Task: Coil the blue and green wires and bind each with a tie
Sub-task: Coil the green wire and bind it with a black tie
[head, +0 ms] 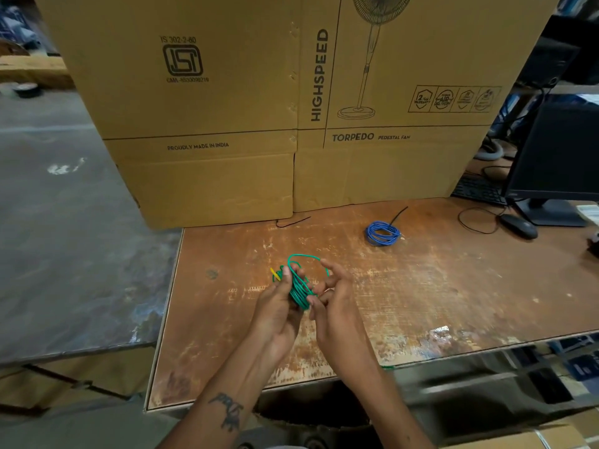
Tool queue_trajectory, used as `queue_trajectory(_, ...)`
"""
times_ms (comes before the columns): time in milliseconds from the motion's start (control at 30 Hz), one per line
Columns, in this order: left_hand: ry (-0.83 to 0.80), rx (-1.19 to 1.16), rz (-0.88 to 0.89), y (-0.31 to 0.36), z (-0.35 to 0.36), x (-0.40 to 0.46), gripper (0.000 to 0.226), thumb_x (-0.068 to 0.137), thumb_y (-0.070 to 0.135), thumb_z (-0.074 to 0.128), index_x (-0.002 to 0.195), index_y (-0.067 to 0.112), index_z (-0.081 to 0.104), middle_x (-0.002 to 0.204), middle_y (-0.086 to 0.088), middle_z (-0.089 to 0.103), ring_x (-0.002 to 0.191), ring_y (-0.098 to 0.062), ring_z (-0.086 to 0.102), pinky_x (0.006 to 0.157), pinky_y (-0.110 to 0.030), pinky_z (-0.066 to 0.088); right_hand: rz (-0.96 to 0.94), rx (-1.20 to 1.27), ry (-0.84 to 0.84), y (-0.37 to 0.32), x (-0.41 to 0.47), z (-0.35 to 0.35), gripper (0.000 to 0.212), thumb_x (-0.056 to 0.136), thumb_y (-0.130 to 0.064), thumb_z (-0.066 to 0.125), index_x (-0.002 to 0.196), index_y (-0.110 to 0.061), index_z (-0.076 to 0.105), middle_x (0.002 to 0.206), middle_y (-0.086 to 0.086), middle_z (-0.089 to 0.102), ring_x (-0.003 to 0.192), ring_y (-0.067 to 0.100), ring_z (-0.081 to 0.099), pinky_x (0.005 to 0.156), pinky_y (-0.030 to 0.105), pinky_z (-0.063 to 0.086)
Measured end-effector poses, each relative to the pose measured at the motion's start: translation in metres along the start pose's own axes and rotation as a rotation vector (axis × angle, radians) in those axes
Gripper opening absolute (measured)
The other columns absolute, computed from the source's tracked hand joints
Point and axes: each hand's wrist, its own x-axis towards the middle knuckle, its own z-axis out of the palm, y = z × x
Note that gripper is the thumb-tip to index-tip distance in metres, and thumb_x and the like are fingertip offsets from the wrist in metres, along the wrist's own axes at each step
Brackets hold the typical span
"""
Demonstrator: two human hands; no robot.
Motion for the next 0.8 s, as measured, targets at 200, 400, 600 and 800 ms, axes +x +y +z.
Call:
queue_trajectory(200,-0.111,0.173,0.062,0.012,0.005,-0.006,0.028,0.107,0.026,0.046,0.097,0.01,0.067,0.081,-0.002,0.065,0.068,-0.016,0.064,0.075,-0.041,0.061,0.202,0.17,-0.019,0.007,-0.002,-0.012,0.039,0.099,-0.012,0.07,0.12,-0.038,0.051,0.101,-0.003,0.064,0.055,0.02,0.068,0.058,0.023,0.051)
queue_trajectory(400,-0.021,0.208,0.092,-0.001,0.007,-0.003,0.032,0.108,0.032,0.043,0.094,0.009,0.061,0.07,-0.001,0.051,0.06,-0.018,0.052,0.097,-0.062,0.047,0.219,0.026,-0.118,0.016,-0.001,-0.007,0.081,0.102,-0.021,0.068,0.16,-0.054,0.024,0.099,-0.01,0.057,0.07,0.006,0.059,0.067,0.021,0.049)
queue_trajectory(600,0.024,0.284,0.077,0.005,0.016,-0.008,0.031,0.108,0.035,0.043,0.091,0.012,0.055,0.062,0.005,0.045,0.056,-0.012,0.048,0.063,-0.027,0.053,0.3,-0.083,-0.213,0.016,0.0,-0.005,0.061,0.107,-0.054,0.047,0.162,-0.05,0.021,0.117,-0.005,0.042,0.098,0.005,0.055,0.079,0.014,0.042)
queue_trajectory(800,-0.068,0.384,0.058,0.014,0.016,-0.008,0.028,0.107,0.032,0.046,0.091,0.012,0.055,0.061,0.004,0.045,0.057,-0.012,0.044,0.063,-0.025,0.041,0.599,0.359,0.07,0.02,0.006,0.015,0.044,0.093,-0.07,0.043,0.113,-0.04,0.068,0.108,-0.001,0.049,0.084,0.007,0.054,0.078,0.029,0.044)
